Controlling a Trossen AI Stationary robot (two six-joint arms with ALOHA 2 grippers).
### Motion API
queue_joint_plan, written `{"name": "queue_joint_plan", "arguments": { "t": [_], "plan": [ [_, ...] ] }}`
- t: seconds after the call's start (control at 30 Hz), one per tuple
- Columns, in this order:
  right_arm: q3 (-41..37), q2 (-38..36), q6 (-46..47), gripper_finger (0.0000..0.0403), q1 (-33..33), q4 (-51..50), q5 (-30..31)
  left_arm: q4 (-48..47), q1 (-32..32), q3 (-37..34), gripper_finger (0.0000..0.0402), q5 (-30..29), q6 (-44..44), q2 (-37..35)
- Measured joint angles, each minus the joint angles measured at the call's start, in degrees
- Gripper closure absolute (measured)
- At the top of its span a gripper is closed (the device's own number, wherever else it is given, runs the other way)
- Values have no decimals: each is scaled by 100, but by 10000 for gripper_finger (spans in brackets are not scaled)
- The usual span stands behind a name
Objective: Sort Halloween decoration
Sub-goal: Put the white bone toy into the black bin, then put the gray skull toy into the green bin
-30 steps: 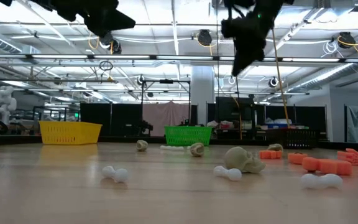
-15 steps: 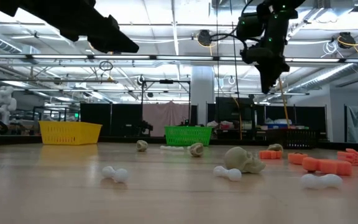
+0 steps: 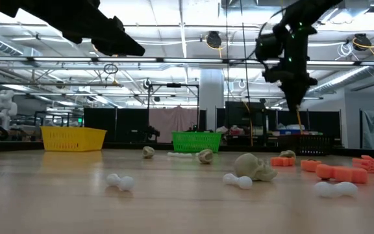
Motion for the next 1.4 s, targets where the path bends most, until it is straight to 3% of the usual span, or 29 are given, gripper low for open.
{"name": "queue_joint_plan", "arguments": {
  "t": [0.37, 0.8, 1.1, 1.4],
  "plan": [
    [-1245, 0, -149, 397, -484, 1511, 18, 2, 0, 0, 124, 0, -2, 0],
    [-1508, 0, -550, 388, -919, 1963, 21, 2, 1, 0, 124, 0, -4, -1],
    [-1508, 0, -379, 342, -920, 1913, 431, 2, 0, 0, 124, 0, -6, -2],
    [-1508, -132, -350, 279, -892, 1797, 431, 2, 0, 0, 124, 0, -25, -2]
  ]
}}
